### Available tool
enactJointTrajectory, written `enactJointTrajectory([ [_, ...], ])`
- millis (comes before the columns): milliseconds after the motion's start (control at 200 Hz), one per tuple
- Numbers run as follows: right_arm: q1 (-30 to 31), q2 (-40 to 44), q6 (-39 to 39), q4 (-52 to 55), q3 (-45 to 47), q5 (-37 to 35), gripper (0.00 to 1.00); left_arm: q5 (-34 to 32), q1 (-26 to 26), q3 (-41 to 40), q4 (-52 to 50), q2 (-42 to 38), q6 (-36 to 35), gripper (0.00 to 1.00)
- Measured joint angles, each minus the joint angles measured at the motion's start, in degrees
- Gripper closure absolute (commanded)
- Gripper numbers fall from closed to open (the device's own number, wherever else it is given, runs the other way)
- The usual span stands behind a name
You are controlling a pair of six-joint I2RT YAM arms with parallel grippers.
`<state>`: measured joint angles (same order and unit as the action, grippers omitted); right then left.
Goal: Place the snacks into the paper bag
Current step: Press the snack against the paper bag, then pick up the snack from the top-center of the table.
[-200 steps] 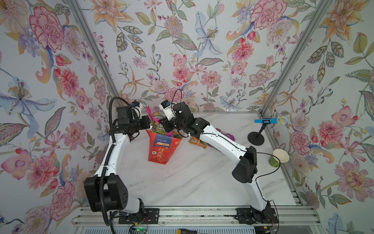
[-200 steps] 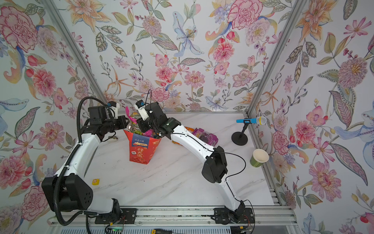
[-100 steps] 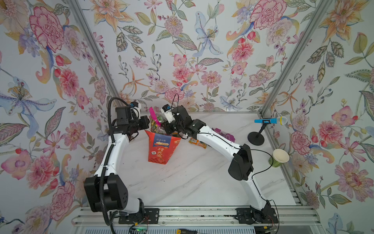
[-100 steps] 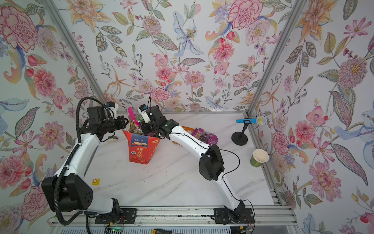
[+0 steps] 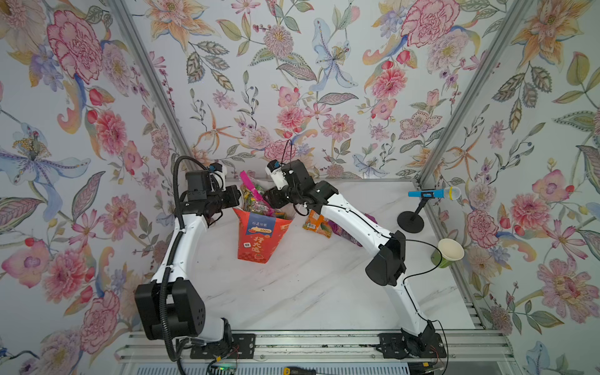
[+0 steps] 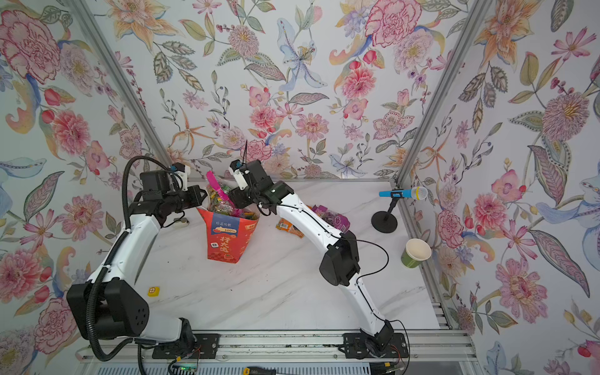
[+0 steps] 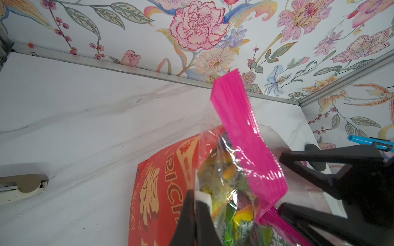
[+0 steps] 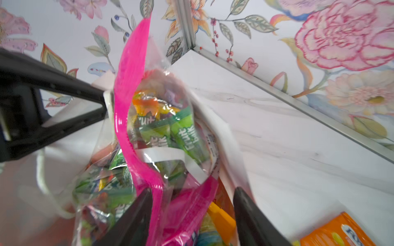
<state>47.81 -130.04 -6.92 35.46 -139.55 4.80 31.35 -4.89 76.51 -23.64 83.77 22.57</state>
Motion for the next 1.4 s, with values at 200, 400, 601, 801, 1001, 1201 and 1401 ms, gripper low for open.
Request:
enactJointTrajectory([
  [200,-2.49,11.41,1.16,0.5,2.82,-3.26,0.25,0.33,0.0,-0.28,0.59,0.0,0.02,1.0],
  [400,-9.09,28.98,1.97,-3.37,25.11,-10.56,0.22,0.76,-0.11,-0.39,0.74,-0.11,0.02,1.0],
  [601,-17.4,32.89,1.92,-5.62,47.3,-15.39,0.22,1.27,-0.35,-0.52,0.94,-0.11,0.02,1.0],
  [801,-17.49,26.51,1.77,-4.81,54.23,-17.07,0.22,1.36,-0.37,-0.7,1.2,-0.11,0.04,1.0],
  [1001,-16.57,16.96,2.99,-4.17,50.93,-19.91,0.2,1.44,-0.37,-0.81,1.42,-0.11,0.04,1.0],
  [1201,-15.63,11.08,5.03,-3.56,47.8,-22.62,0.2,1.44,-0.42,-0.81,1.42,-0.11,0.04,1.0],
  [1401,-15.54,9.57,6.14,-2.58,47.41,-23.78,0.26,1.44,-0.52,-0.81,1.4,-0.11,0.04,1.0],
])
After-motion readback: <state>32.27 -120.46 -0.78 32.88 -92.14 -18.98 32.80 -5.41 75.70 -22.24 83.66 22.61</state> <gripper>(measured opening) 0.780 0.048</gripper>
